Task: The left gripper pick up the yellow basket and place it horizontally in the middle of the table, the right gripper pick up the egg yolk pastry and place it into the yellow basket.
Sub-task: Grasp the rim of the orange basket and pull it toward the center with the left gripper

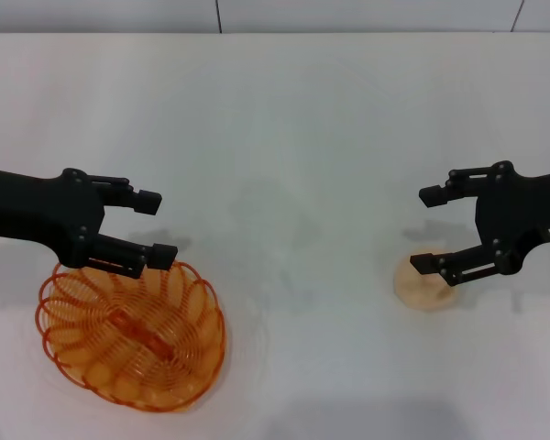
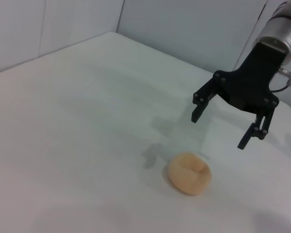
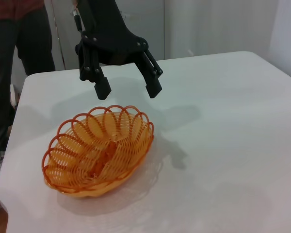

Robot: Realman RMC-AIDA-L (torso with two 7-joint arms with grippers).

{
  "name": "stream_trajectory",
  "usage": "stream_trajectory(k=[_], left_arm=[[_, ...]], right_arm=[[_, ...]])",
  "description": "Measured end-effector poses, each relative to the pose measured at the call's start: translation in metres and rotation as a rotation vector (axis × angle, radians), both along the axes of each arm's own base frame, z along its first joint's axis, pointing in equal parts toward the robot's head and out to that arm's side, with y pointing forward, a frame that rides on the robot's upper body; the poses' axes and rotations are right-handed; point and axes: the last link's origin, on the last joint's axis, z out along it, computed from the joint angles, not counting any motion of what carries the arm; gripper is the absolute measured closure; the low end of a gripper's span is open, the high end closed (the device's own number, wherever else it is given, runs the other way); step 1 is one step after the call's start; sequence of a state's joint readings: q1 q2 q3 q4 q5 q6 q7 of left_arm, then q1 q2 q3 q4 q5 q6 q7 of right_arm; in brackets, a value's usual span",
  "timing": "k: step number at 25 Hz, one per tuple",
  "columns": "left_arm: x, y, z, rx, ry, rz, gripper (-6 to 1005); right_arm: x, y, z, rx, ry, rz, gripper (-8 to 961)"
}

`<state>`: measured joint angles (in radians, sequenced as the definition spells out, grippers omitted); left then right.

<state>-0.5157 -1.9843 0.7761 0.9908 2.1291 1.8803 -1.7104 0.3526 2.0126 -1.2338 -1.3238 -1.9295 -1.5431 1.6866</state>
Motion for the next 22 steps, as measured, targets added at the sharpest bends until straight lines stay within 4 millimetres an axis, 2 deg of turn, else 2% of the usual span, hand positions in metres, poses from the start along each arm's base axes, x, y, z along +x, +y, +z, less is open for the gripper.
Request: stream_trajectory(k=[18,22], left_arm=[[0.0002,0.001,0.0004,-0.003,0.005,0.009,120],[0.0003,0.0077,0.0069,-0.026,0.086,0.087,120]], right_arm=[[0.0007,-0.0001,0.0005,0.002,0.001,-0.003,120],[0.001,-0.0001,0.0007,0.003,0.001,-0.005,120]])
